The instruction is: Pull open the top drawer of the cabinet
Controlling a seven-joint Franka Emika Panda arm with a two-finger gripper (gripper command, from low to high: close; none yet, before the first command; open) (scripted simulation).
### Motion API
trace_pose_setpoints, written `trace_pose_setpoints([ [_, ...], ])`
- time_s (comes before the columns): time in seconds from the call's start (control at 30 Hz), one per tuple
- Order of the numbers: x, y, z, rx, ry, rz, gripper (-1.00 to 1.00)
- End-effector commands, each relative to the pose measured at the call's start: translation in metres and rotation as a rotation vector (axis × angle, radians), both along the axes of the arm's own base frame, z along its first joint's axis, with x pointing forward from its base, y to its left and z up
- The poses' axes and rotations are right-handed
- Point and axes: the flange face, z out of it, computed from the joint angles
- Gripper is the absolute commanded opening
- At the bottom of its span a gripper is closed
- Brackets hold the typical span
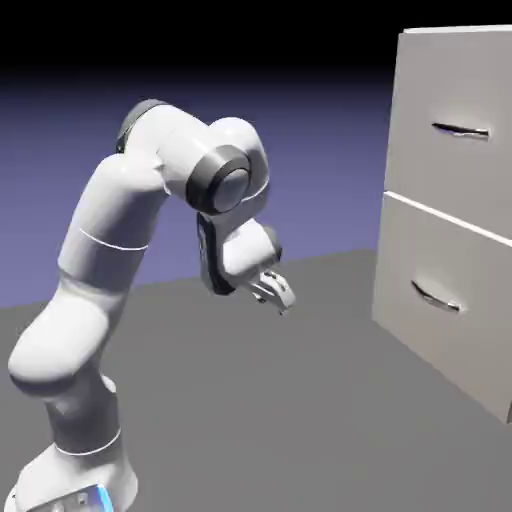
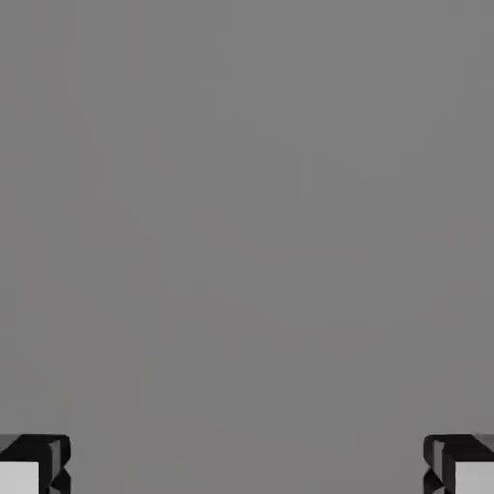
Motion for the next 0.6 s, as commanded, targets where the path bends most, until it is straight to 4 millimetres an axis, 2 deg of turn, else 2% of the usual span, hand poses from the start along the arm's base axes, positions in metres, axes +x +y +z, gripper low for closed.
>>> trace_pose_setpoints([
  [0.0,0.001,0.005,0.003,-0.010,-0.016,0.063,0.00],
  [0.13,0.007,0.025,0.019,-0.047,-0.102,0.298,0.00],
  [0.3,0.021,0.041,0.050,-0.098,-0.251,0.546,0.00],
  [0.43,0.038,0.046,0.083,-0.153,-0.397,0.699,0.00],
  [0.57,0.060,0.042,0.121,-0.230,-0.557,0.807,0.00],
])
